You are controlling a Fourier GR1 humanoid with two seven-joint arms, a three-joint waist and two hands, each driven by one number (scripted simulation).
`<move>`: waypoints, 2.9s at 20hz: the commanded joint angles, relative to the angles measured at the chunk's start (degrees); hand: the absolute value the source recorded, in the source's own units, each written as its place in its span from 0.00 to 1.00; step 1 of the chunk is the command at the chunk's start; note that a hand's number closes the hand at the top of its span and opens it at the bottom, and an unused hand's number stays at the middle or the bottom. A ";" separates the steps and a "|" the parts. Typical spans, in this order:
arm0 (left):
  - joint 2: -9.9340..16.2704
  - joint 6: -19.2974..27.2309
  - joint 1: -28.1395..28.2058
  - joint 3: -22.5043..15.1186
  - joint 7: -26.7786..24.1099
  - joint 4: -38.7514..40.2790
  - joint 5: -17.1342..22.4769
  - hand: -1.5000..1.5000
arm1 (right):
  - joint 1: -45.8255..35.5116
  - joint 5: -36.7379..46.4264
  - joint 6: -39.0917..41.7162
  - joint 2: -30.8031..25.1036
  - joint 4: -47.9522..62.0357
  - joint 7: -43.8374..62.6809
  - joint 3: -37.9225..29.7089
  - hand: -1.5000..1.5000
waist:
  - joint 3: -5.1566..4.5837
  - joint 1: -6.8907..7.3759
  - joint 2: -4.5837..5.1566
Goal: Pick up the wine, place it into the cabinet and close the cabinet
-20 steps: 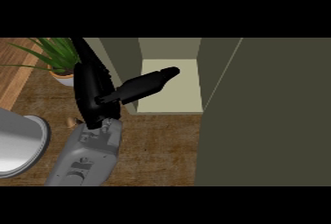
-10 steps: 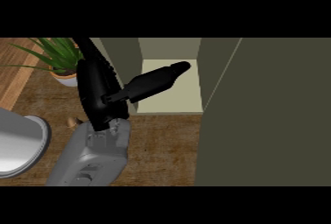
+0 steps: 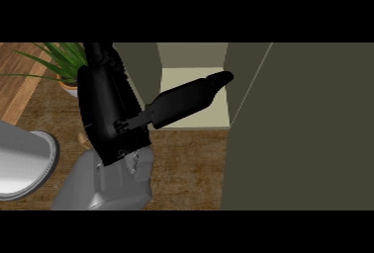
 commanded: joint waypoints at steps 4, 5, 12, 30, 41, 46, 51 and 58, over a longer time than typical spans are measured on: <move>-0.10 -4.94 3.24 1.67 5.88 -6.76 -4.19 0.00 | 1.15 -2.49 -1.74 -1.32 -12.86 7.28 -0.83 0.00 | 0.06 0.25 0.09; 0.01 -7.53 2.15 4.09 6.02 -7.95 -4.44 0.00 | 0.58 -2.81 -1.45 -1.64 -12.04 7.38 -1.33 0.00 | 0.07 0.37 0.10; 1.35 -13.62 8.42 4.26 8.31 -16.89 -7.07 0.00 | 0.43 -0.65 -3.83 -1.82 -15.82 10.97 2.07 0.00 | 0.01 0.44 -0.29; 2.43 -9.37 30.66 5.48 -2.70 -23.50 -0.25 0.00 | -1.79 -3.81 -3.36 -3.20 -14.16 9.45 -1.96 0.00 | 0.05 -0.01 0.27; 6.55 -4.68 40.95 8.84 -19.03 -17.38 17.96 0.00 | -0.63 0.08 -4.99 -2.14 -15.26 9.39 3.04 0.00 | -0.05 -0.54 0.27; 7.04 -4.71 43.64 9.91 -25.64 -13.75 24.92 0.00 | 0.34 -1.77 -4.67 -3.17 -16.44 9.97 2.09 0.00 | -0.01 -0.69 0.23; 5.46 -3.43 46.67 11.22 -36.18 -7.65 31.85 0.00 | 0.24 -1.88 -3.98 -4.17 -15.82 9.25 1.29 0.00 | -0.03 -0.65 0.27; 4.19 -5.38 45.49 17.63 -47.94 3.23 40.56 0.00 | 0.48 0.79 -5.44 -3.71 -16.39 9.29 4.43 0.00 | -0.07 -1.17 0.24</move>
